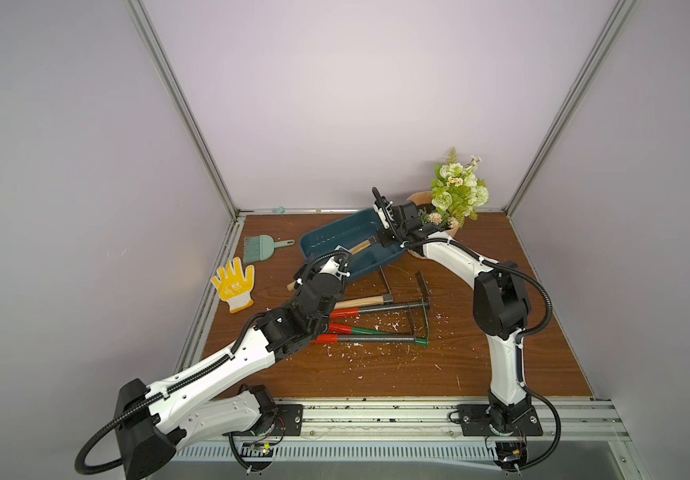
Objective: Put the small hoe into the storage box
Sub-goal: Place the hoe in the storage box.
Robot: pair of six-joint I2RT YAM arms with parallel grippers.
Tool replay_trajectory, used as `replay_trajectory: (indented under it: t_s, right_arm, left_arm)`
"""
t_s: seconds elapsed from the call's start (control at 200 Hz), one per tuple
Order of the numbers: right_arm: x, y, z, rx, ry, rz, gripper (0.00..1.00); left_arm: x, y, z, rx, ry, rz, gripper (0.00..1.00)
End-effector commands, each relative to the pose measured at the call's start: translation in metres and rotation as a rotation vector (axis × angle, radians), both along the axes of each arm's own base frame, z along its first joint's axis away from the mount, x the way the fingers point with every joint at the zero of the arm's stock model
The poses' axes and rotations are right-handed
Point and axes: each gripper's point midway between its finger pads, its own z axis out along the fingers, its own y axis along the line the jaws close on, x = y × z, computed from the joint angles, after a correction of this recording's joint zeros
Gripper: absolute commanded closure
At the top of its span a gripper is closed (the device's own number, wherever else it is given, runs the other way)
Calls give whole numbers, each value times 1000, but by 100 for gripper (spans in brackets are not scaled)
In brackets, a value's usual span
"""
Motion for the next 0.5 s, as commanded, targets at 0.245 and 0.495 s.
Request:
replay_trajectory:
  t_s: [0.245,0.495]
  right_arm:
    - [59,-16,96,242,-423,-190,100]
    - [61,-13,59,307,-435,-150,100]
  left_arm:
    - [-4,13,2,-66,1,16,25]
    - [-5,19,4,-40,6,35,25]
